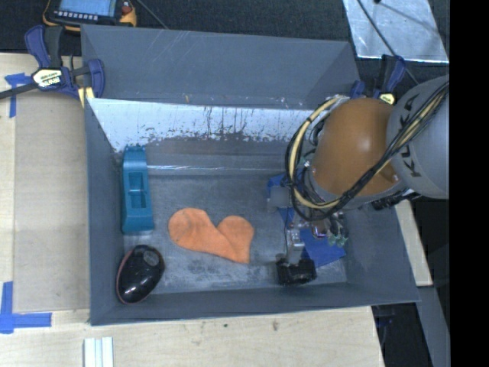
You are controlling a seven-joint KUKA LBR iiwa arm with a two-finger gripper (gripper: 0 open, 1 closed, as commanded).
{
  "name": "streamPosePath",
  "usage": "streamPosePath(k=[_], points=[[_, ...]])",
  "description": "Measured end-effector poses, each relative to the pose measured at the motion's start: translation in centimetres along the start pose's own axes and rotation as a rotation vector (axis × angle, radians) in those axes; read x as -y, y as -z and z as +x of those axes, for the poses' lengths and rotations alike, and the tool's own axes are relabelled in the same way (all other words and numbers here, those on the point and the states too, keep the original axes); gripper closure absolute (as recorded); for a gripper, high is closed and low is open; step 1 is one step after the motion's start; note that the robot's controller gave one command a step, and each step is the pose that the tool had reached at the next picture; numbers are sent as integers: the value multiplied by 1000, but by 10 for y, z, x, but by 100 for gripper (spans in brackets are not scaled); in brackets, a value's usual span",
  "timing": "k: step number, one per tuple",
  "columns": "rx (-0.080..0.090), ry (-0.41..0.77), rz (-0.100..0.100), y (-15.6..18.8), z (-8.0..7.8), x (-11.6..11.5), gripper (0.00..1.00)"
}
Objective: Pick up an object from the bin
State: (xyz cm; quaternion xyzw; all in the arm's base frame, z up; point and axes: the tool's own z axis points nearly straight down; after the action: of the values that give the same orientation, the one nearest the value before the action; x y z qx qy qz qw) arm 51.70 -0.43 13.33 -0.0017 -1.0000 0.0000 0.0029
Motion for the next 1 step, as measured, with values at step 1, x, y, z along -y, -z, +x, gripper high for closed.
streamPosePath(k=[1], points=[[8, 0, 0, 5, -2, 0, 0]])
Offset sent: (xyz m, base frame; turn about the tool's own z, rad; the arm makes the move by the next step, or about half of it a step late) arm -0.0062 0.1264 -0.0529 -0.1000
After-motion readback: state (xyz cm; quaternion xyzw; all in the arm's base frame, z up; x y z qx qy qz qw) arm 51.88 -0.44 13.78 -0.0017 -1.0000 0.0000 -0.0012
